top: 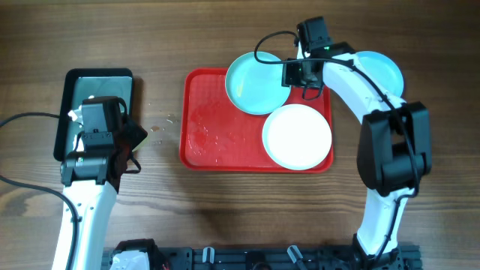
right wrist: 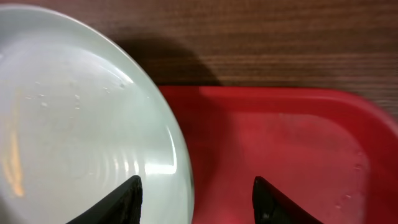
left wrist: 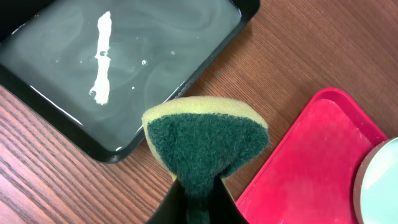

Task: Clean dirty plates on tray and stack at the side
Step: 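Move the right gripper to the back blue plate and grip its rim, then scrub the back blue plate with the sponge in the left gripper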

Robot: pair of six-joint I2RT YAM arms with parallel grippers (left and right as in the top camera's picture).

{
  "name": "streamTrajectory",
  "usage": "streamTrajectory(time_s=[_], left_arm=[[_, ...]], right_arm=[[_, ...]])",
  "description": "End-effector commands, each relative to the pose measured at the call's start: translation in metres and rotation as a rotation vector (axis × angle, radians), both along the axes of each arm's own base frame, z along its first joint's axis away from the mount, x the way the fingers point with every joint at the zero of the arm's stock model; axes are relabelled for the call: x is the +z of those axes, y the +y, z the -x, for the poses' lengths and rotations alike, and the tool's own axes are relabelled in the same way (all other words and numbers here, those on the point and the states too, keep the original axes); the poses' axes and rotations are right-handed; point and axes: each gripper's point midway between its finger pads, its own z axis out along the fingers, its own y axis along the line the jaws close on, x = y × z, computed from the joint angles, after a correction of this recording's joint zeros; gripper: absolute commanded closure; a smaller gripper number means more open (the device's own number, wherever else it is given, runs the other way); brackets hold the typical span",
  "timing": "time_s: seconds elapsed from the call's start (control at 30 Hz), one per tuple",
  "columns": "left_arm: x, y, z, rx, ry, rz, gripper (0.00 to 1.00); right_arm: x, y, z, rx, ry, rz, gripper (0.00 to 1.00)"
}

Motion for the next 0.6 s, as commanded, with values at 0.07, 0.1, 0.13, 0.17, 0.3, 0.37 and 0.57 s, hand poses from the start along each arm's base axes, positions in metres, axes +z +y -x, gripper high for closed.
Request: streamTrajectory(time_s=[0.07,0.1,0.13,0.17,0.3,0.37,0.57], left_arm=[[0.000,0.000,0.001,0.007,-0.007,0.012,0.93],[0.000,0.000,0.001,0.007,-0.007,0.012,0.93],[0.000,0.000,0.001,0.007,-0.007,0.012,0.93],[0.000,0.000,0.001,0.007,-0.007,0.012,0.93],[0.000,-0.002,0.001,0.002,-0.007,0.018,0.95],[-0.001,-0.012,-0.001,-0.032,-0.010,0.067,0.96],[-0.013,-0.042,-0.007,-0.135,0.017,0.210,0.96]], right_arm=[[-0.031,0.009,0.005,0.012,0.067,-0.035,0.51],[-0.033,0.011,0.005,0.016,0.067,-0.042,0.55],[-0.035,0.013,0.004,0.018,0.065,-0.042,0.64],[-0.035,0.015,0.003,0.024,0.061,-0.043,0.69],[-0.035,0.028,0.006,0.052,0.055,-0.043,0.88],[-0.035,0.036,0.011,0.072,0.065,-0.040,0.94],[-0.033,0.085,0.039,0.231,0.102,-0.091,0.96]])
